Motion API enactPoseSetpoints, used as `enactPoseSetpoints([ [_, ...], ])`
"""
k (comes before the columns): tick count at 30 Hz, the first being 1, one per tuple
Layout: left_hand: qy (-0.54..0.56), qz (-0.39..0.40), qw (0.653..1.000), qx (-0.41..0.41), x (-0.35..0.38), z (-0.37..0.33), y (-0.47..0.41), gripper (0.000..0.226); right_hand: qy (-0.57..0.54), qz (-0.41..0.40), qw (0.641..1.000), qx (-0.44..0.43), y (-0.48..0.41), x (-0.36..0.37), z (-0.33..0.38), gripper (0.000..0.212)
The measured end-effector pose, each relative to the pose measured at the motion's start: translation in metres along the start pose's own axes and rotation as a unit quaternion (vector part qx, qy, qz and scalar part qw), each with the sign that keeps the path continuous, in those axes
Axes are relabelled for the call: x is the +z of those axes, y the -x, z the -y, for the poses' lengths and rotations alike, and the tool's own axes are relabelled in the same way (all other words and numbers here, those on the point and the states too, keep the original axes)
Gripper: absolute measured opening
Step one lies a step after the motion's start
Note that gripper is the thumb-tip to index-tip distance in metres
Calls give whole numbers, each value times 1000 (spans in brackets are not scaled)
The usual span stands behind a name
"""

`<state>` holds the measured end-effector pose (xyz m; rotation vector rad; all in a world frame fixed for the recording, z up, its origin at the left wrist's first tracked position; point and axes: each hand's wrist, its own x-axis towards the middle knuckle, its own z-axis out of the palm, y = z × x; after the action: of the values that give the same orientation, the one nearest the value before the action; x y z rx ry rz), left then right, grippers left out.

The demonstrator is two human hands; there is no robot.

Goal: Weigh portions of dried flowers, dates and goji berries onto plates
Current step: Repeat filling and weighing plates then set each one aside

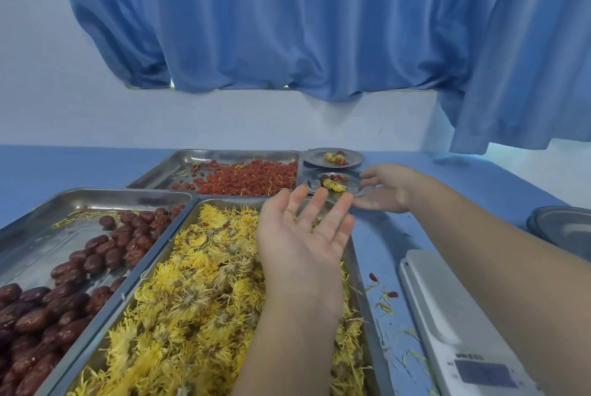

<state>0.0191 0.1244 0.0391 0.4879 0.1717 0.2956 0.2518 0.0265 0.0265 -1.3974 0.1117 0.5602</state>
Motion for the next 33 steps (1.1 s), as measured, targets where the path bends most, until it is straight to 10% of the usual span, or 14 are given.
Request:
enactPoseSetpoints([
  [13, -206, 95, 968, -108, 5, 22, 6, 19, 266, 6, 940, -212, 180, -74, -23, 11],
  [18, -273, 106, 950, -111, 6, 30, 7, 19, 394, -94, 851, -334, 224, -131, -48, 10],
  [23, -318, 115, 935, -103, 4, 36, 6, 19, 573, -256, 685, -369, 232, -195, -68, 19],
  [33, -373, 146, 911, -99, 2, 45, 6, 21, 616, -283, 698, -230, 235, -208, -72, 18],
])
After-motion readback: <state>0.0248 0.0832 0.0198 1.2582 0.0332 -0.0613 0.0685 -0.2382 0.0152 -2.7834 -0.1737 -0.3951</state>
